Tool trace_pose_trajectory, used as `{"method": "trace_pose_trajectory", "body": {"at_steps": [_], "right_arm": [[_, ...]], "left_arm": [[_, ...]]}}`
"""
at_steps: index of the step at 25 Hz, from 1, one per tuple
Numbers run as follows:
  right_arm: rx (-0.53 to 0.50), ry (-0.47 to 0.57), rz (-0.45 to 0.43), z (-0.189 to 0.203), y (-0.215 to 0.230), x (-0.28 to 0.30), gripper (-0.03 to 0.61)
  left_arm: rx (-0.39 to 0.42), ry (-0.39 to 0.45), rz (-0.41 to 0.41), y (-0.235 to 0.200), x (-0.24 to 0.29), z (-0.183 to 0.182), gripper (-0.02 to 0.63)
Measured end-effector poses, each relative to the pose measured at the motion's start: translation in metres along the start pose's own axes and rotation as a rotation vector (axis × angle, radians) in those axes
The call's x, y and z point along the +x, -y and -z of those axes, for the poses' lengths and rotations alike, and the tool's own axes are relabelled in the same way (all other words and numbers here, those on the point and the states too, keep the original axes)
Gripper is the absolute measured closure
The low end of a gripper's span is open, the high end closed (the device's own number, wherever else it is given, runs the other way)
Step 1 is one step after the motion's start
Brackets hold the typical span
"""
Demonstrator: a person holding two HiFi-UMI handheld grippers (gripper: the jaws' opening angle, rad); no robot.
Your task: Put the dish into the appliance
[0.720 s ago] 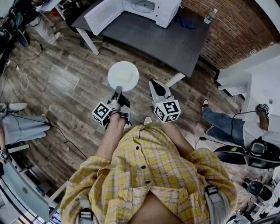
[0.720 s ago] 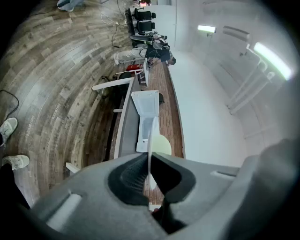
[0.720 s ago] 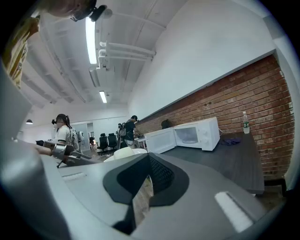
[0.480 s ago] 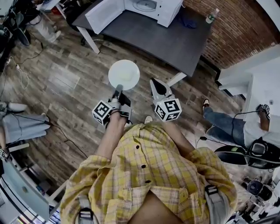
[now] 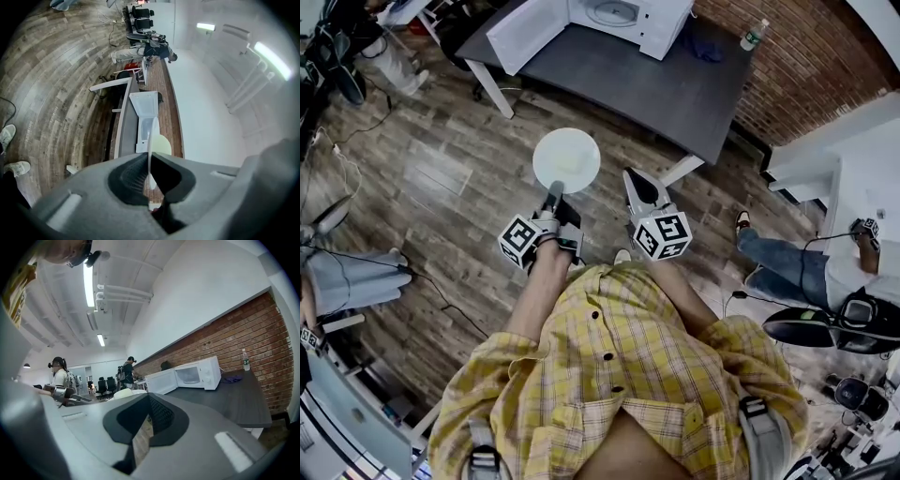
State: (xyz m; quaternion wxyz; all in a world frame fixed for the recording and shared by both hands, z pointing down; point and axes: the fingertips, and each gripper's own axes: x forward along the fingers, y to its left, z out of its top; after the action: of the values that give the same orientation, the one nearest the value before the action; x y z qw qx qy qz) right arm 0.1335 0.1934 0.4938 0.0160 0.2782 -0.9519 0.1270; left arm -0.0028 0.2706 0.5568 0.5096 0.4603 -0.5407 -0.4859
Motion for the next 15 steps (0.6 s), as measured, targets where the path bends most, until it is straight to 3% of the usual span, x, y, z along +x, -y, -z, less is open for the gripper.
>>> {"method": "trace_pose_trajectory", "body": {"at_steps": [15], "right_arm": [[-0.018, 0.021, 0.084, 0.013, -0.047, 0.008, 0.574]], "left_arm": [[0.020, -0.104, -0.002, -0.010, -0.022, -0.038, 0.603]]}}
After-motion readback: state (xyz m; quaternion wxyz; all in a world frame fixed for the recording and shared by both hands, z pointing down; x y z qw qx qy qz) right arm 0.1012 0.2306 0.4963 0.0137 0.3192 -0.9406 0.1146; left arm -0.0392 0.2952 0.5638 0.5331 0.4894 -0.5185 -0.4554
